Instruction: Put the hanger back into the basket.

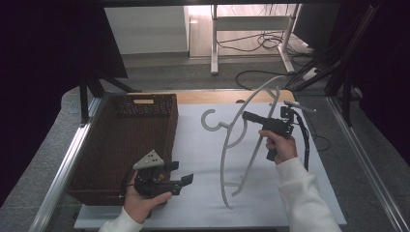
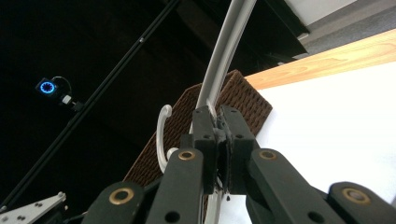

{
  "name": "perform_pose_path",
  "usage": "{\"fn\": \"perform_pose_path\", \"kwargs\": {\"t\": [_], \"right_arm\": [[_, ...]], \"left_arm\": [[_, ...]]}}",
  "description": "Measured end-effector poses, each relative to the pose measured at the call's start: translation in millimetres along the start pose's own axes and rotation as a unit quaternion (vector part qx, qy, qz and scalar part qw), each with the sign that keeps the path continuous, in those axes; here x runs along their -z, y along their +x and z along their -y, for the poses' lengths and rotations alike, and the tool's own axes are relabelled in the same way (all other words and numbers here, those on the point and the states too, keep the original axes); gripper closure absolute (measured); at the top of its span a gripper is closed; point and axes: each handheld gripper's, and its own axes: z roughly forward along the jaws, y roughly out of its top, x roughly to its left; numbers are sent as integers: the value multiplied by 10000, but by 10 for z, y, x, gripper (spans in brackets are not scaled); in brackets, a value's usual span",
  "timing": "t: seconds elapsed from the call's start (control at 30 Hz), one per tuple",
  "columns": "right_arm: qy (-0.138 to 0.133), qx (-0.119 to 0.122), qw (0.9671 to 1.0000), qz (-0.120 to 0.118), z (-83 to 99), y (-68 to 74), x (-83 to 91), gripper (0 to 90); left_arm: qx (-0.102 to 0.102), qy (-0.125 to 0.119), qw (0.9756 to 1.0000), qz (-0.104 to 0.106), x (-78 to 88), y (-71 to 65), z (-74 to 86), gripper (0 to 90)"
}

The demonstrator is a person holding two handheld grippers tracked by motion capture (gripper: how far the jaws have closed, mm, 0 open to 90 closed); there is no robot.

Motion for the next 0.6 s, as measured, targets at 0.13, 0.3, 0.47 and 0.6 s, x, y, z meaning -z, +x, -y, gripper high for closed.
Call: {"fn": "perform_pose_path", "kwargs": {"t": [0.13,0.3,0.47,0.6], "right_arm": [[41,23,10000,-48,20,3,-40,861],[90,44,9999,-58,41,-4,-77,861],[112,47,9999,-73,60,3,-109,860],[136,60,9998,-96,72,5,-128,860]], "left_arm": [[19,2,9999,162,-100,-3,-88,286],[158,27,9992,360,-210,29,-147,302],[299,54,9977,600,-379,56,-230,319],[383,105,9964,755,-546,85,-281,325]]}}
